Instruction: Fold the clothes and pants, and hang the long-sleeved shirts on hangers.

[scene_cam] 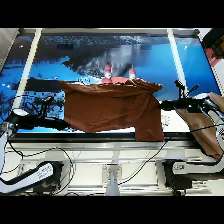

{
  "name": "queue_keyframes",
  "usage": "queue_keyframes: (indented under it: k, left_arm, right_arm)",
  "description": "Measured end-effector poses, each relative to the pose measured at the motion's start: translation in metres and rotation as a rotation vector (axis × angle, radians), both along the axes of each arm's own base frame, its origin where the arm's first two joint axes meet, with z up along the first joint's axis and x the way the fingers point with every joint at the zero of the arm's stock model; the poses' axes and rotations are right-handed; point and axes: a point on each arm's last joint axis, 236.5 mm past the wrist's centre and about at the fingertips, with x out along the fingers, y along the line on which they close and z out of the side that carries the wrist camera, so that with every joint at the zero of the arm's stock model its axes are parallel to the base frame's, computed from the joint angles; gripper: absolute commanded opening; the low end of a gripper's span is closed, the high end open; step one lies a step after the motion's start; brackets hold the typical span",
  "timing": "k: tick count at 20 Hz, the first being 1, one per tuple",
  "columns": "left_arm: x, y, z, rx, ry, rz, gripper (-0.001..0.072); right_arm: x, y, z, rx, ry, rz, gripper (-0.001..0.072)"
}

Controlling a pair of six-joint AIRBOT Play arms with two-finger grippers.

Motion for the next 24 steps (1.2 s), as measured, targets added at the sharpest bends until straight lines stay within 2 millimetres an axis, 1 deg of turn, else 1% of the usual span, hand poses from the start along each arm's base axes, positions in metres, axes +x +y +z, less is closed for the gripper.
queue_keyframes:
  k: [2,5,7,11,12,13,15,16,17,21,22,23,24]
  left_arm:
    - [0.006,-0.001,0.0,-0.007,-0.027,-0.004,0.0453]
    - [0.005,-0.003,0.0,-0.016,-0.035,-0.024,0.0453]
    - [-0.002,-0.006,0.0,-0.027,-0.019,-0.052,0.0453]
    - [-0.021,-0.014,0.003,-0.062,0.036,-0.115,0.0453]
    - [-0.024,-0.016,0.004,-0.07,0.045,-0.128,0.0391]
    - [-0.026,-0.017,0.004,-0.074,0.05,-0.133,0.0301]
    - [-0.029,-0.019,0.006,-0.087,0.058,-0.141,0.0269]
    - [-0.029,-0.02,0.007,-0.09,0.058,-0.141,0.0208]
    - [-0.029,-0.02,0.007,-0.09,0.058,-0.141,0.0168]
    - [-0.023,-0.018,0.006,-0.082,0.039,-0.124,0.0151]
    - [-0.021,-0.017,0.005,-0.077,0.034,-0.12,0.0039]
    - [-0.02,-0.016,0.005,-0.072,0.029,-0.116,0.0017]
    - [-0.018,-0.016,0.004,-0.068,0.024,-0.111,0.0016]
  right_arm:
    - [0.0,0.0,0.0,0.0,0.0,0.0,0.0017]
    - [0.0,0.0,0.0,0.001,0.001,-0.001,0.0017]
    - [-0.001,0.0,0.0,0.003,0.004,-0.002,0.0017]
    - [-0.001,0.001,0.0,0.006,0.007,-0.002,0.0017]
    - [-0.001,0.001,0.0,0.007,0.008,-0.004,0.0017]
    - [-0.001,0.001,0.0,0.008,0.011,-0.007,0.0017]
    - [-0.001,0.001,0.0,0.01,0.014,-0.011,0.0017]
    - [-0.001,0.001,0.0,0.011,0.015,-0.011,0.0017]
    - [-0.001,0.001,0.0,0.011,0.016,-0.012,0.0018]
    - [-0.002,0.002,0.001,0.016,0.021,-0.011,0.0018]
    - [-0.003,0.002,0.001,0.017,0.021,-0.011,0.0017]
    - [-0.003,0.003,0.001,0.019,0.024,-0.009,0.0017]
    - [-0.004,0.003,0.001,0.021,0.025,-0.008,0.0017]
